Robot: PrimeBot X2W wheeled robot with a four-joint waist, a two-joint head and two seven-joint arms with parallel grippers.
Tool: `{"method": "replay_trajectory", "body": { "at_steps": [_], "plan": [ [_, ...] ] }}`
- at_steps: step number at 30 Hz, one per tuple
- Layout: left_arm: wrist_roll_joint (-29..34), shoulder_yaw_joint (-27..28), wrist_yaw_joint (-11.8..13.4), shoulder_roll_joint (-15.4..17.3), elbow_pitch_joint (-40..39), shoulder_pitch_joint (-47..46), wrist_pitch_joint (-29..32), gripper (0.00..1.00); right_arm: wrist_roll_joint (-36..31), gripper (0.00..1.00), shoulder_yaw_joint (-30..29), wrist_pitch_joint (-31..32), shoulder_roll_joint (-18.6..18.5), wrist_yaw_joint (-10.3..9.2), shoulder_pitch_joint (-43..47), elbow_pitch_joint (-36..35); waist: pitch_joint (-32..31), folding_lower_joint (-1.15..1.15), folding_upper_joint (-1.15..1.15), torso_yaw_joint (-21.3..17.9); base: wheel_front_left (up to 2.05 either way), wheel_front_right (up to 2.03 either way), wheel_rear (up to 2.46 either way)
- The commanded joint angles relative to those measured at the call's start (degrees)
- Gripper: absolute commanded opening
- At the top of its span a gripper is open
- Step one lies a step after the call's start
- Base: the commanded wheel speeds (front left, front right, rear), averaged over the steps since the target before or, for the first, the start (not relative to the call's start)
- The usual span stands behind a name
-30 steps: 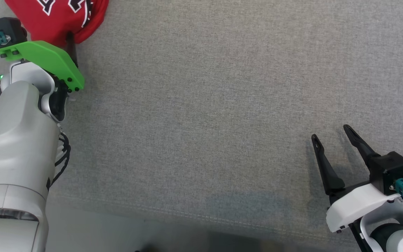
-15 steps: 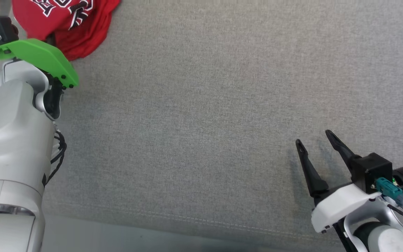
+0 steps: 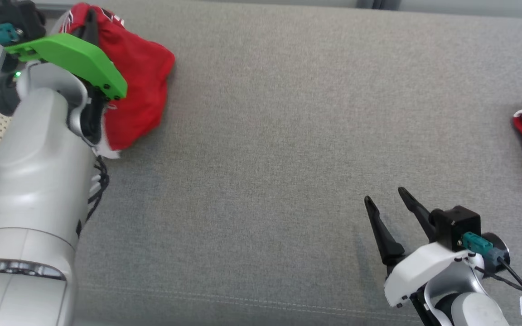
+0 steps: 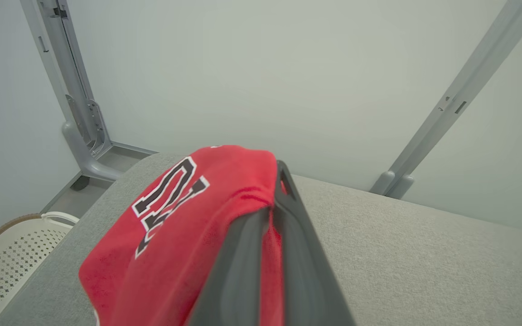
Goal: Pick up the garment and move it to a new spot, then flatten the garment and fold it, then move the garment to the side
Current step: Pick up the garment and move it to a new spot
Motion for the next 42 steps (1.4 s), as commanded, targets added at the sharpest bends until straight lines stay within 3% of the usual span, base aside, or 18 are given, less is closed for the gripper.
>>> {"method": "replay_trajectory", "body": {
  "at_steps": [1, 8, 17, 28, 36, 42],
  "plan": [
    [0.4, -0.4, -0.3, -0.3, -0.4, 1.4, 0.1, 0.00, 0.6, 1.00, 0.0, -0.5, -0.1, -0.07, 1.1, 0.7, -7.0, 0.00, 0.00, -2.4, 0.00, 0.00, 0.00],
    [-1.9, -3.2, -0.8, -4.4, -6.6, 4.3, 2.9, 0.00, 3.0, 1.00, -0.3, -2.3, -0.1, -0.06, 3.3, 4.8, -14.2, 0.00, 0.00, -3.7, 0.00, 0.00, 0.00],
    [-8.3, -7.9, -0.9, -6.0, -20.9, 7.9, 6.1, 0.00, 4.1, 1.00, 0.8, -2.8, -0.1, -0.06, 4.2, 6.5, -15.9, 0.00, 0.00, -6.8, 0.00, 0.00, 0.00],
    [-21.6, -21.0, 6.4, -5.9, -38.9, 9.7, 6.1, 0.00, 4.9, 1.00, 2.4, -3.8, -0.1, -0.06, 2.6, 7.9, -14.5, 0.00, 0.00, -13.4, 0.00, 0.00, 0.00],
    [-23.5, -24.8, 8.7, -5.9, -33.8, 12.7, 5.2, 0.00, 4.2, 1.00, 2.2, -4.1, -0.1, -0.06, 1.9, 8.4, -12.5, 0.00, 0.00, -16.1, 0.00, 0.00, 0.00],
    [-24.0, -25.4, 8.1, -5.3, -24.7, 16.4, 4.5, 0.00, 4.0, 1.00, 2.2, -4.1, -0.1, -0.06, 0.9, 8.3, -10.7, 0.00, 0.00, -15.8, 0.00, 0.00, 0.00]
  ]
}}
